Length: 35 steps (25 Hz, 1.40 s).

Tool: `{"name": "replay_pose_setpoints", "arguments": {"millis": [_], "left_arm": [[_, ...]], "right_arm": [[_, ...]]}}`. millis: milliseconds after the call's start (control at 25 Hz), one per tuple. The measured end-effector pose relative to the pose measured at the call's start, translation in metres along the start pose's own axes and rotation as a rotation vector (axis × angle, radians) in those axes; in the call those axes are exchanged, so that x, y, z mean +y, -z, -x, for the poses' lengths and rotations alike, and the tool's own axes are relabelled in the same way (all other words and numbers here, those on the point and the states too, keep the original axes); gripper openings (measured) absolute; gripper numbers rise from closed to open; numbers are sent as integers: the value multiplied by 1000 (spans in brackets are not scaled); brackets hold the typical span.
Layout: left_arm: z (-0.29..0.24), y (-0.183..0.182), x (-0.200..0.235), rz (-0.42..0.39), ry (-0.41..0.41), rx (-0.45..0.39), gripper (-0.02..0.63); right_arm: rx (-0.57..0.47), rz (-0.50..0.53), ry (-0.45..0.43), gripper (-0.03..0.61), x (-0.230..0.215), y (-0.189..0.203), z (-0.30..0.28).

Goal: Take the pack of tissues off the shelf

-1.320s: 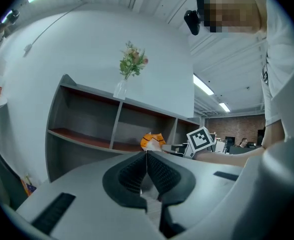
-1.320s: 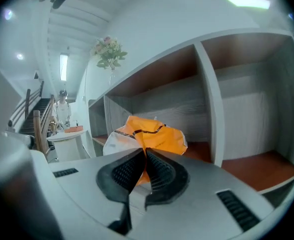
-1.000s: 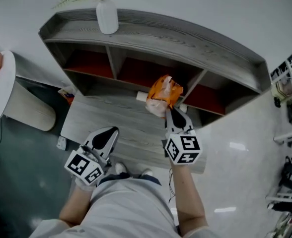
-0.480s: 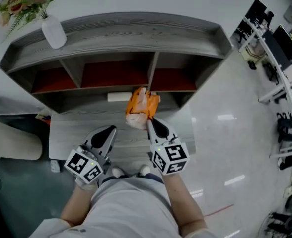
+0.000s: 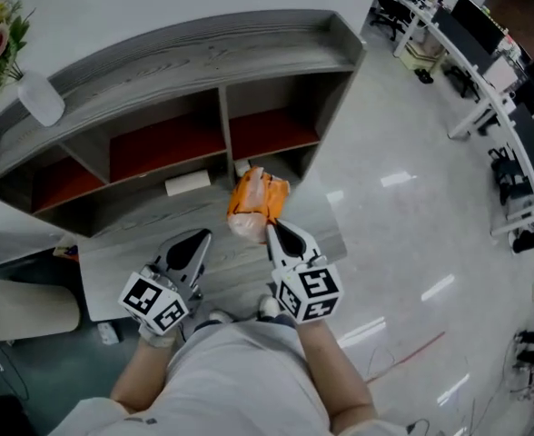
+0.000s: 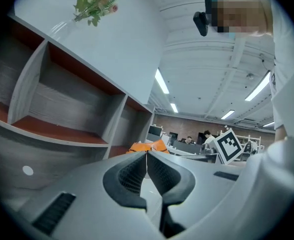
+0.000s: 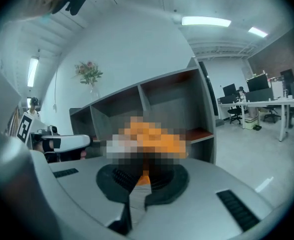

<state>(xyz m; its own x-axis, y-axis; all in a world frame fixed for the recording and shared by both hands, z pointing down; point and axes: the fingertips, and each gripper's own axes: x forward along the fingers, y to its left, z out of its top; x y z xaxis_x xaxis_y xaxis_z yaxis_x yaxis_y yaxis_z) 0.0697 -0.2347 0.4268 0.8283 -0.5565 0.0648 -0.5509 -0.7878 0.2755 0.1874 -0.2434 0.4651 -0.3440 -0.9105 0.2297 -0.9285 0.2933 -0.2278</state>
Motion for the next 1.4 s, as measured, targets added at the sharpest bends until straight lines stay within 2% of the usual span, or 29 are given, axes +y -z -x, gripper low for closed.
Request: {"name": "replay_pose_setpoints", "arguments": {"millis": [200, 480, 880, 1400], "left_arm": [[-16, 6, -4, -10, 59, 36, 17], [-28, 11, -11, -20, 94, 66, 17], [-28, 12, -10, -11, 87, 69, 17], [-26, 14, -11, -12, 58, 74, 17]], "right_arm": [[-9, -34, 50, 21, -15, 10, 6], [-17, -71, 86, 21, -22, 16, 13], [-6, -67, 114, 21, -29, 16, 13], [-4, -52, 108, 21, -30, 16, 17]]}}
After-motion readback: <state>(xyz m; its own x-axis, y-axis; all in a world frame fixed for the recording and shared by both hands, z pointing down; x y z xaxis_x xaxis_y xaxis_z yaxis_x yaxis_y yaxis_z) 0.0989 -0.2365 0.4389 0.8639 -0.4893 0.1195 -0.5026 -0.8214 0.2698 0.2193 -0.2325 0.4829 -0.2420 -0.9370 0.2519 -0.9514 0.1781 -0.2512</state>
